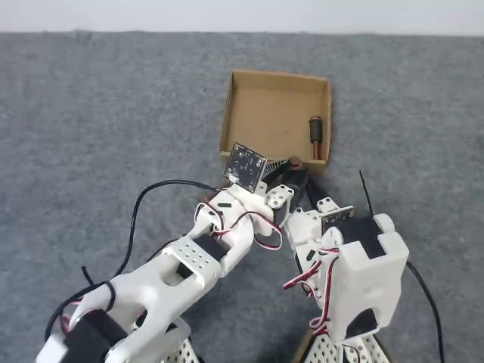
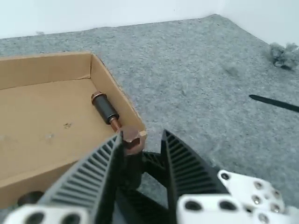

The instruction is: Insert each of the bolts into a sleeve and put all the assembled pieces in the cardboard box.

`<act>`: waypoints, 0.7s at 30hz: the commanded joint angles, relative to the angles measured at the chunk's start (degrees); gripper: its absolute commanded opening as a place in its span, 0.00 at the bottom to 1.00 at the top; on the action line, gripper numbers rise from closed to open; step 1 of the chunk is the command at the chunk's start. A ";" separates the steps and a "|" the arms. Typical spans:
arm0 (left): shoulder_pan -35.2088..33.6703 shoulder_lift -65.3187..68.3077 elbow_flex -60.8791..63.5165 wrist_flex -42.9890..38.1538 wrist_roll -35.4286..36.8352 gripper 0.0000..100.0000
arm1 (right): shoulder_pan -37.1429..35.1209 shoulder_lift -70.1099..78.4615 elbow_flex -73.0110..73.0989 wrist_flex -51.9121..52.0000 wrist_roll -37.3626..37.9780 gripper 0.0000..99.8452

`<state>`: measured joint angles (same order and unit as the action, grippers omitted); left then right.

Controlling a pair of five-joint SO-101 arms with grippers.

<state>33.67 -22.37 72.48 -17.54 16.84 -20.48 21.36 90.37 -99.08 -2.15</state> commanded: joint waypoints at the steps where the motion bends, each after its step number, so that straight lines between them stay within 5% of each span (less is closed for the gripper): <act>1: 0.00 -7.47 1.01 0.79 0.53 0.13 | 1.27 -3.12 -1.32 -0.75 -0.26 0.01; 10: -9.67 -28.13 0.75 16.88 0.88 0.12 | 1.63 -3.12 -1.85 -0.75 -0.26 0.01; 21: -25.41 -36.66 -0.48 35.25 0.88 0.12 | 1.54 -3.12 -1.85 -0.75 -0.26 0.01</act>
<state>12.13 -56.13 76.00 14.73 17.10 -19.78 21.36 90.11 -99.08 -2.15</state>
